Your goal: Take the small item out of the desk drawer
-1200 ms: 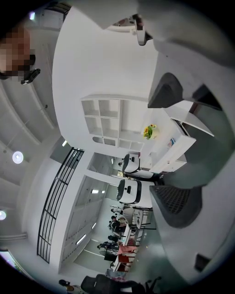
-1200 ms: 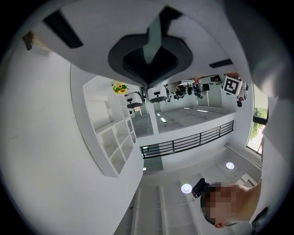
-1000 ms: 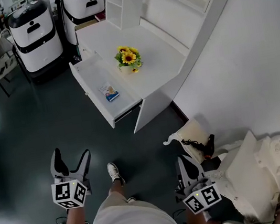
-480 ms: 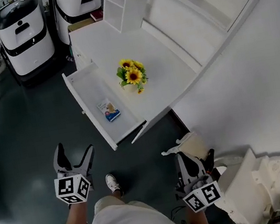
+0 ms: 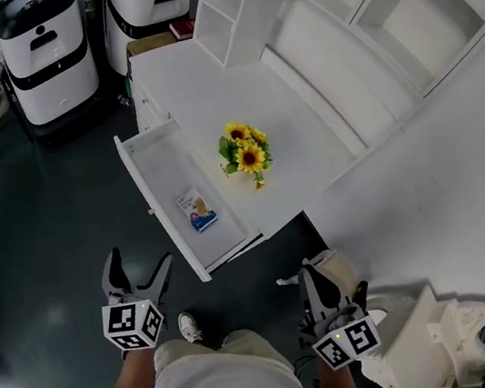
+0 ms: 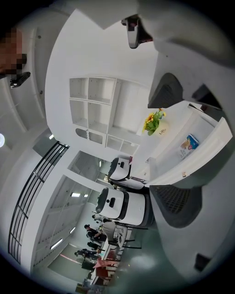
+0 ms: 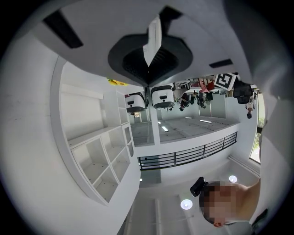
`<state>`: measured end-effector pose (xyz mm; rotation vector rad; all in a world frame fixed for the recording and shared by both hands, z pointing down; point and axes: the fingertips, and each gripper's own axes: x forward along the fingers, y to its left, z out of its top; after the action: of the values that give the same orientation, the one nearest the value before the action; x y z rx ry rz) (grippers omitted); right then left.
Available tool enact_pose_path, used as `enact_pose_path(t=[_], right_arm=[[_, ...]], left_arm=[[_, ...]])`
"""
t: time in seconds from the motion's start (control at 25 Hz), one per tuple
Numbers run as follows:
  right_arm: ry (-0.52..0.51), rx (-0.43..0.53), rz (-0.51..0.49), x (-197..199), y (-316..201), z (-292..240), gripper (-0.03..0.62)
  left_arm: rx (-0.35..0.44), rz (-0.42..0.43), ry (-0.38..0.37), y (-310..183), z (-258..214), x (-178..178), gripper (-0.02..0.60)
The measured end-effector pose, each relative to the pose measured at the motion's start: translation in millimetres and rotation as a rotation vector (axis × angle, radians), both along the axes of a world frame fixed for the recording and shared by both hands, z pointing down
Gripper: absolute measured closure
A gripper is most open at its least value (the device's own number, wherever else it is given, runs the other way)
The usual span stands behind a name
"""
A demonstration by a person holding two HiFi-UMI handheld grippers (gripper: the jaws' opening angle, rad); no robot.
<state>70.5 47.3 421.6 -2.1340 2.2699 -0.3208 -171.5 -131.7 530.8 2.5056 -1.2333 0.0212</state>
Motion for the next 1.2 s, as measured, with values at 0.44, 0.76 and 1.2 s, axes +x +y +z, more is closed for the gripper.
enact_pose_path(t=[0.44, 0.76, 1.2], right_arm=[[-0.029, 0.025, -0.106, 39.0, -75.0, 6.2, 0.583], [-0.033, 0.087, -0.237, 82.0, -141.4, -9.8, 0.583], [-0.039, 0.027, -0.314, 132.8, -179.6, 11.5, 0.583]], left_arm=[[-0.024, -0.075, -0.034, -39.5, 11.2, 28.6, 0.077], [-0.084, -0.126, -0.065, -59.7, 26.4, 84.6, 0.078], [-0.145, -0.129, -0.187, -96.5, 94.3, 177.8, 0.078]])
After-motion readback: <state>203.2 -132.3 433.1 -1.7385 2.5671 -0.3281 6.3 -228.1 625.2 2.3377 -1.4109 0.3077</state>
